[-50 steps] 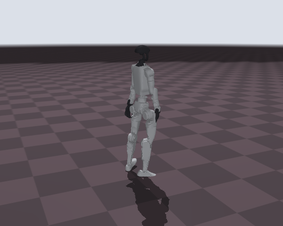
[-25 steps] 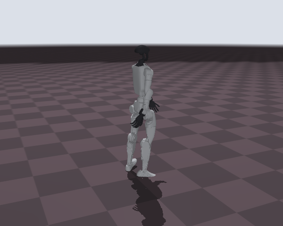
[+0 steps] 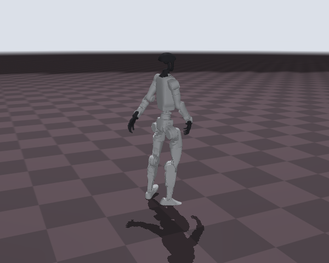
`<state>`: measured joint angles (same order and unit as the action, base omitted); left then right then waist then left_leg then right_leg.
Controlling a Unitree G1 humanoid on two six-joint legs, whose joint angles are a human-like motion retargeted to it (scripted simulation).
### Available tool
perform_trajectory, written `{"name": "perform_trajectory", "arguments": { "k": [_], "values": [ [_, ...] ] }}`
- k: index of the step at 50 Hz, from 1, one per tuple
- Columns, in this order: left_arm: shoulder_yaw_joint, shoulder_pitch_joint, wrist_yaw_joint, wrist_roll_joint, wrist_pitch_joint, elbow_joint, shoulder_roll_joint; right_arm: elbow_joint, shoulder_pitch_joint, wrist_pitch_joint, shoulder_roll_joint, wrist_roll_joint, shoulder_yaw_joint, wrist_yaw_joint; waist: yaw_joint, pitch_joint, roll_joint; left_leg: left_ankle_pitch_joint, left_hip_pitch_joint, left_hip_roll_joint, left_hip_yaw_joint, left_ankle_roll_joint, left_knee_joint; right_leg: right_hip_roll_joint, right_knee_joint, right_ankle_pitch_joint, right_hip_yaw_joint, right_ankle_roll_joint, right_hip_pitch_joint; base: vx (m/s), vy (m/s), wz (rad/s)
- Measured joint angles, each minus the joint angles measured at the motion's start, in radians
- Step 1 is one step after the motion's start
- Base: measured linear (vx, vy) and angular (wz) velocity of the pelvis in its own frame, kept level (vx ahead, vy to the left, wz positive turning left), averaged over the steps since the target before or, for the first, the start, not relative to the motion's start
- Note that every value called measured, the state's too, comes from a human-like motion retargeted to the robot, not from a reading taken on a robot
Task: In place motions
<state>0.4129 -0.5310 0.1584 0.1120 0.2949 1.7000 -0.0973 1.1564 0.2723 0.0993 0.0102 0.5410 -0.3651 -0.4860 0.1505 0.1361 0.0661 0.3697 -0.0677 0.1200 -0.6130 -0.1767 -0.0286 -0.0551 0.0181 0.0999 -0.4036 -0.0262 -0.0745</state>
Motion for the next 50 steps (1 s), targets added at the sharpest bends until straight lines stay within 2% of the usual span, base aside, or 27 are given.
{"name": "perform_trajectory", "arguments": {
  "k": [5, 8, 10, 12, 14, 16, 20, 23, 26, 30, 35, 38, 40, 45, 50],
  "values": [
    [-0.125, 0.349, -0.011, 0.023, -0.104, 0.000, 0.062, 0.275, -0.163, -0.104, -0.077, 0.099, 0.119, 0.066, -0.005, 0.018, -0.013, 0.000, 0.016, -0.010, 0.026, 0.008, 0.006, -0.012, -0.013, 0.001, -0.045, -0.001, 0.015, -0.01, 0.01, 0.20],
    [-0.199, 0.599, 0.085, -0.003, -0.151, 0.000, 0.097, 0.508, -0.237, -0.248, -0.140, 0.115, 0.258, 0.142, -0.007, 0.019, -0.021, -0.002, 0.027, -0.014, 0.053, 0.016, 0.013, -0.017, -0.019, 0.000, -0.078, 0.000, 0.030, -0.05, 0.00, 0.38],
    [-0.242, 0.749, 0.179, -0.028, -0.167, -0.031, 0.121, 0.544, -0.327, -0.396, -0.190, 0.081, 0.338, 0.162, -0.004, 0.012, -0.025, -0.003, 0.035, -0.013, 0.069, 0.020, 0.019, -0.020, -0.020, -0.002, -0.095, -0.002, 0.038, -0.04, -0.02, 0.32],
    [-0.269, 0.863, 0.277, -0.072, -0.172, -0.101, 0.136, 0.544, -0.420, -0.504, -0.240, 0.026, 0.390, 0.160, 0.003, 0.006, -0.025, -0.004, 0.043, -0.011, 0.077, 0.022, 0.025, -0.022, -0.020, -0.004, -0.105, -0.002, 0.040, -0.02, -0.01, 0.10],
    [-0.293, 0.957, 0.344, -0.118, -0.178, -0.178, 0.139, 0.544, -0.498, -0.530, -0.285, -0.021, 0.426, 0.163, 0.008, 0.002, -0.022, -0.003, 0.051, -0.008, 0.071, 0.022, 0.029, -0.024, -0.019, -0.004, -0.105, -0.002, 0.034, -0.06, -0.01, -0.14],
    [-0.315, 1.031, 0.356, -0.163, -0.183, -0.261, 0.130, 0.544, -0.559, -0.511, -0.320, -0.054, 0.463, 0.189, 0.012, -0.001, -0.018, -0.001, 0.057, -0.004, 0.059, 0.021, 0.033, -0.026, -0.017, -0.003, -0.095, -0.003, 0.022, -0.07, 0.00, -0.32],
    [-0.369, 1.094, 0.291, -0.289, -0.186, -0.419, 0.073, 0.544, -0.627, -0.463, -0.364, -0.098, 0.534, 0.287, 0.014, -0.015, -0.010, -0.001, 0.055, 0.001, 0.026, 0.017, 0.035, -0.027, -0.010, 0.001, -0.064, -0.001, 0.001, -0.06, 0.01, -0.39],
    [-0.413, 1.067, 0.204, -0.365, -0.198, -0.477, 0.033, 0.544, -0.634, -0.480, -0.369, -0.163, 0.542, 0.328, 0.014, -0.018, -0.005, -0.002, 0.051, 0.002, 0.017, 0.017, 0.033, -0.026, -0.009, 0.004, -0.056, 0.000, -0.002, -0.01, 0.00, -0.09],
    [-0.449, 1.000, 0.150, -0.391, -0.210, -0.454, 0.030, 0.544, -0.602, -0.495, -0.348, -0.218, 0.511, 0.323, 0.011, -0.018, 0.000, -0.004, 0.048, 0.001, 0.022, 0.019, 0.032, -0.025, -0.009, 0.002, -0.062, 0.001, 0.004, 0.00, 0.00, 0.00],
    [-0.450, 0.858, 0.192, -0.411, -0.197, -0.317, 0.056, 0.544, -0.485, -0.493, -0.279, -0.217, 0.398, 0.280, 0.001, -0.015, -0.002, -0.008, 0.048, -0.002, 0.040, 0.021, 0.030, -0.027, -0.010, -0.001, -0.078, 0.001, 0.014, 0.04, 0.00, 0.21],
    [-0.275, 0.636, 0.153, -0.426, -0.051, -0.031, 0.064, 0.544, -0.246, -0.434, -0.155, -0.048, 0.209, 0.138, -0.032, -0.013, -0.009, -0.009, 0.020, -0.012, 0.036, 0.015, 0.017, -0.022, -0.009, 0.001, -0.050, 0.009, 0.019, 0.04, 0.01, 0.02],
    [-0.164, 0.436, 0.123, -0.352, 0.071, 0.000, 0.027, 0.460, -0.098, -0.336, -0.083, 0.089, 0.119, 0.014, -0.054, -0.028, -0.006, -0.009, -0.001, -0.007, 0.009, 0.007, 0.010, -0.015, -0.001, 0.004, -0.021, 0.013, 0.012, 0.01, 0.01, -0.38],
    [-0.095, 0.294, 0.117, -0.288, 0.114, 0.000, 0.001, 0.353, -0.024, -0.264, -0.047, 0.155, 0.075, -0.048, -0.061, -0.038, -0.006, -0.008, -0.014, -0.003, -0.010, 0.002, 0.004, -0.009, 0.003, 0.007, 0.000, 0.014, 0.006, -0.01, -0.01, -0.42],
    [0.036, 0.017, 0.181, -0.240, 0.101, 0.000, -0.041, 0.118, 0.114, -0.114, 0.012, 0.135, 0.014, -0.122, -0.055, -0.043, -0.001, -0.008, -0.026, 0.012, -0.045, -0.010, -0.004, 0.008, 0.007, 0.017, 0.034, 0.017, -0.013, -0.01, -0.02, -0.29],
    [0.071, -0.088, 0.186, -0.283, 0.138, 0.000, -0.055, 0.025, 0.148, -0.033, 0.050, 0.032, 0.014, -0.114, -0.048, -0.041, -0.005, -0.010, -0.028, 0.021, -0.056, -0.014, -0.006, 0.016, 0.008, 0.019, 0.043, 0.016, -0.019, -0.01, -0.02, -0.03]
  ]
}}
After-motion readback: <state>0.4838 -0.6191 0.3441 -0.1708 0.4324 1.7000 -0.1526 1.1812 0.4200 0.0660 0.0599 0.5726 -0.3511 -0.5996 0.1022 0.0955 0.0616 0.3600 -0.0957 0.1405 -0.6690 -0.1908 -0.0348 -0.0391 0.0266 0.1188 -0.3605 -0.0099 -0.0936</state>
